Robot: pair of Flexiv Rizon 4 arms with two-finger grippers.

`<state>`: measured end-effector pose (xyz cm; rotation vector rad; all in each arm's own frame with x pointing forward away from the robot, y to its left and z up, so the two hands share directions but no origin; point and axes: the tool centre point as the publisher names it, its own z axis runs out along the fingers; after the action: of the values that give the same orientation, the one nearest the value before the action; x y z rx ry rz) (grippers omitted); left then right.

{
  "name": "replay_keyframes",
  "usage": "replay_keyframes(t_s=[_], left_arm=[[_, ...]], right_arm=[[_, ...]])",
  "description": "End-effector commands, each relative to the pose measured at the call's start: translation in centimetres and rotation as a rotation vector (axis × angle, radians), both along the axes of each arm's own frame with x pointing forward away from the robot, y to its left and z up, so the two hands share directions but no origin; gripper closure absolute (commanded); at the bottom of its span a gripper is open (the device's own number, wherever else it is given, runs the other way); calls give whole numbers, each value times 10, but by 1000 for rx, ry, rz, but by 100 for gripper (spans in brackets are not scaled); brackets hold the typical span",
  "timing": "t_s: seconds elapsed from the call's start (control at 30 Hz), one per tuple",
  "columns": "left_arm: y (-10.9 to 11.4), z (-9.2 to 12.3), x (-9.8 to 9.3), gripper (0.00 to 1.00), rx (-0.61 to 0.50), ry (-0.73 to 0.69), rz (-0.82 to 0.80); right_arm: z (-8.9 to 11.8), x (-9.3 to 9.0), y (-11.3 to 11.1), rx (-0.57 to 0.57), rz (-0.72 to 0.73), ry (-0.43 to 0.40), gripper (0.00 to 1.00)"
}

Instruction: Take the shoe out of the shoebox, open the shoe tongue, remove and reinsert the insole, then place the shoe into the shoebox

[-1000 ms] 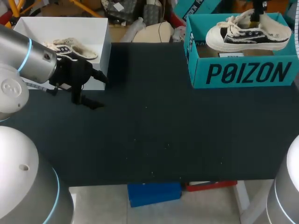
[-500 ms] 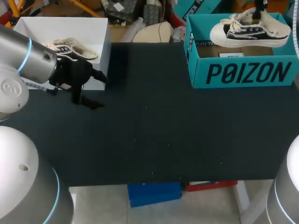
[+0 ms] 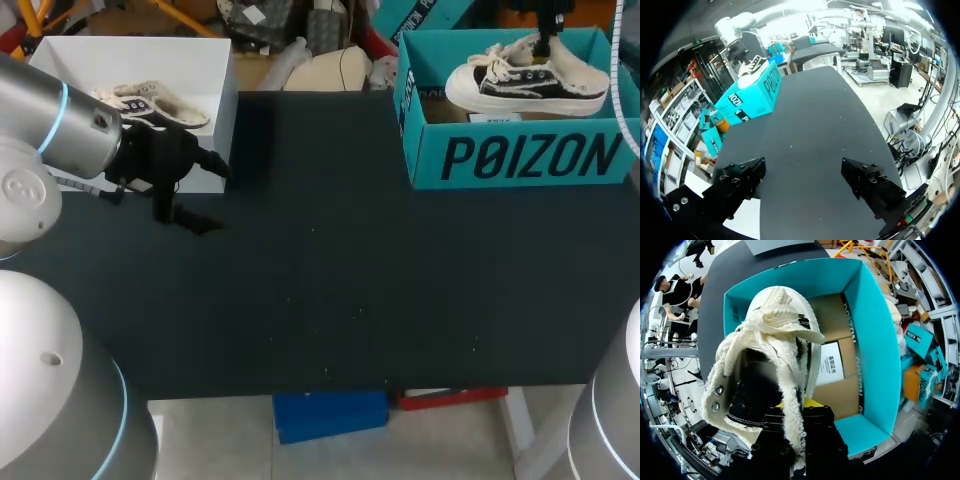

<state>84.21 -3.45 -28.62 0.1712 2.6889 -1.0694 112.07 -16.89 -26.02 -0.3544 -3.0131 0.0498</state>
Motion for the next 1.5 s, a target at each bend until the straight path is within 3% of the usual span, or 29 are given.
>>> replay_keyframes(t_s=[0.03, 0.67, 1.03, 1.3, 1.33, 1.37, 1.4, 1.43, 1.5], left_arm=[[0, -1, -1, 0, 0, -4, 2], [0, -1, -1, 0, 0, -4, 2], [0, -1, -1, 0, 0, -4, 2], [0, -1, -1, 0, 0, -4, 2], [0, -1, -1, 0, 0, -4, 2], [0, -1, -1, 0, 0, -4, 2], [0, -1, -1, 0, 0, -4, 2], [0, -1, -1, 0, 0, -4, 2], [0, -1, -1, 0, 0, -4, 2]], right_arm=[[-19, 8, -1, 33, -2, 76, 100], [-88, 15, 11, 108, 14, 158, 100], [-110, 9, 16, 105, 18, 194, 100], [-114, 7, 16, 100, 2, 201, 100], [-114, 7, 16, 99, 1, 201, 97], [-114, 6, 16, 96, 0, 203, 66], [-114, 5, 16, 95, -1, 205, 45], [-113, 4, 15, 93, -5, 206, 51], [-110, 2, 14, 85, -4, 208, 51]])
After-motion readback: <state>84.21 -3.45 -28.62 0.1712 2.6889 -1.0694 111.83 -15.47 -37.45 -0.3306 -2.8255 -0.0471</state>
